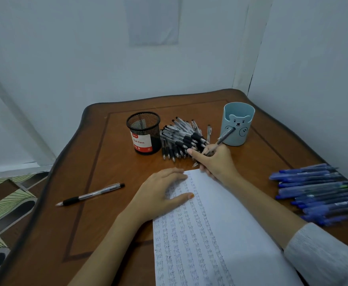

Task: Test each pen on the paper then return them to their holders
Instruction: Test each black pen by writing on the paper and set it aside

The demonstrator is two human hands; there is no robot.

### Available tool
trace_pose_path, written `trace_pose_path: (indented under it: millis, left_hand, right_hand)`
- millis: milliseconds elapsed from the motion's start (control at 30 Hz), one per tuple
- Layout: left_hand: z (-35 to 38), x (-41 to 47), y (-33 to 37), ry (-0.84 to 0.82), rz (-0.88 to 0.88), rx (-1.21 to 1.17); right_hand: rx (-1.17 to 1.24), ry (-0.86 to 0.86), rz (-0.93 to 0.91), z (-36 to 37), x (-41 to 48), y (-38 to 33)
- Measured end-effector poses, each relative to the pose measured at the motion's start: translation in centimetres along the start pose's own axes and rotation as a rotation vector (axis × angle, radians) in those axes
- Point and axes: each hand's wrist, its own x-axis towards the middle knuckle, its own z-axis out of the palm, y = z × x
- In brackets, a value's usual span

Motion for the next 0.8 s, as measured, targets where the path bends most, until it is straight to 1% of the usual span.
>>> trace_pose_path:
  millis: [100, 233, 433, 800]
  left_hand:
    - [0.0, 0.0, 0.0, -0.017, -0.006, 0.015]
    - [0.1, 0.1, -0.1, -0.032, 0.029, 0.035]
    - [0.2, 0.2, -0.3, -0.049, 0.050, 0.049]
    - [0.0, 0.2, -0.2, -0.059, 0.050, 0.054]
  right_hand:
    - [-0.011, 0.048, -0.066, 0.3, 0.3, 0.2]
    - [-0.044, 0.007, -0.129, 0.5, 0.8, 0.9]
    - [-0.091, 0.006, -0.200, 0.7, 0.9, 1.6]
    - [-0.099, -0.012, -0.230, 0.8, 0.8, 1.6]
